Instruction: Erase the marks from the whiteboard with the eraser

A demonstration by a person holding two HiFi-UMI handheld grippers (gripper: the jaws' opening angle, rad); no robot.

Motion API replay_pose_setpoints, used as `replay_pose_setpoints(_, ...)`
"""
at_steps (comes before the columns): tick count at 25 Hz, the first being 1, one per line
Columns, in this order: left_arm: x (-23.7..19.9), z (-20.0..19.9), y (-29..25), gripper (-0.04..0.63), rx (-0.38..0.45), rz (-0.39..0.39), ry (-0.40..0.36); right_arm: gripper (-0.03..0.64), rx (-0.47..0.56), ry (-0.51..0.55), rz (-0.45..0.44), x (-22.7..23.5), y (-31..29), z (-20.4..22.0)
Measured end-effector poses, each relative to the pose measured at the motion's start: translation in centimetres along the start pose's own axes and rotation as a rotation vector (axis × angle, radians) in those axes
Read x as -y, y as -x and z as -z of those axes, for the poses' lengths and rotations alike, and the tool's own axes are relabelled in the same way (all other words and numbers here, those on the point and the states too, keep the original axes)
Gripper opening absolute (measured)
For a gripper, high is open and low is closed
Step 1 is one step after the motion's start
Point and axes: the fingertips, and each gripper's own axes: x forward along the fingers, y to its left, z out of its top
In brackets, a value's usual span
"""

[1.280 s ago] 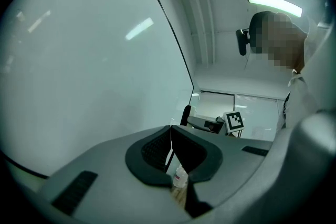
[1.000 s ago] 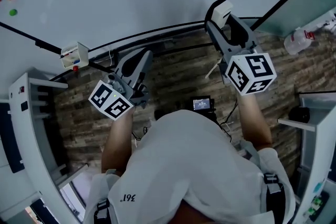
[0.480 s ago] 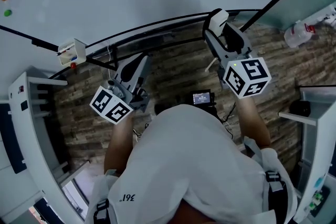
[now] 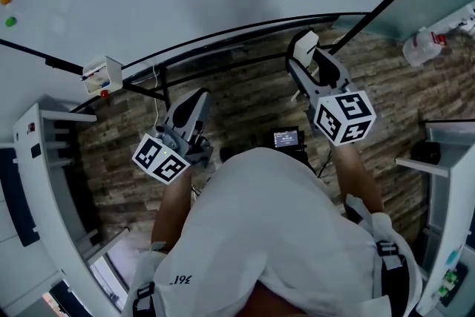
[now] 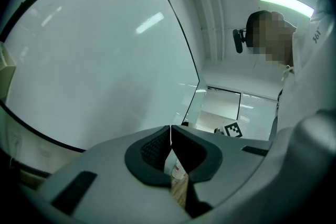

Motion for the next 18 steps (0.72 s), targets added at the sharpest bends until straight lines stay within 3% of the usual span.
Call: replay_pose_setpoints(18, 0.03, 0.26, -0.29, 0.008, -0.009, 0.010, 0.005, 0.250, -0.006, 0.008, 0.005, -0.07, -0.18, 0.38)
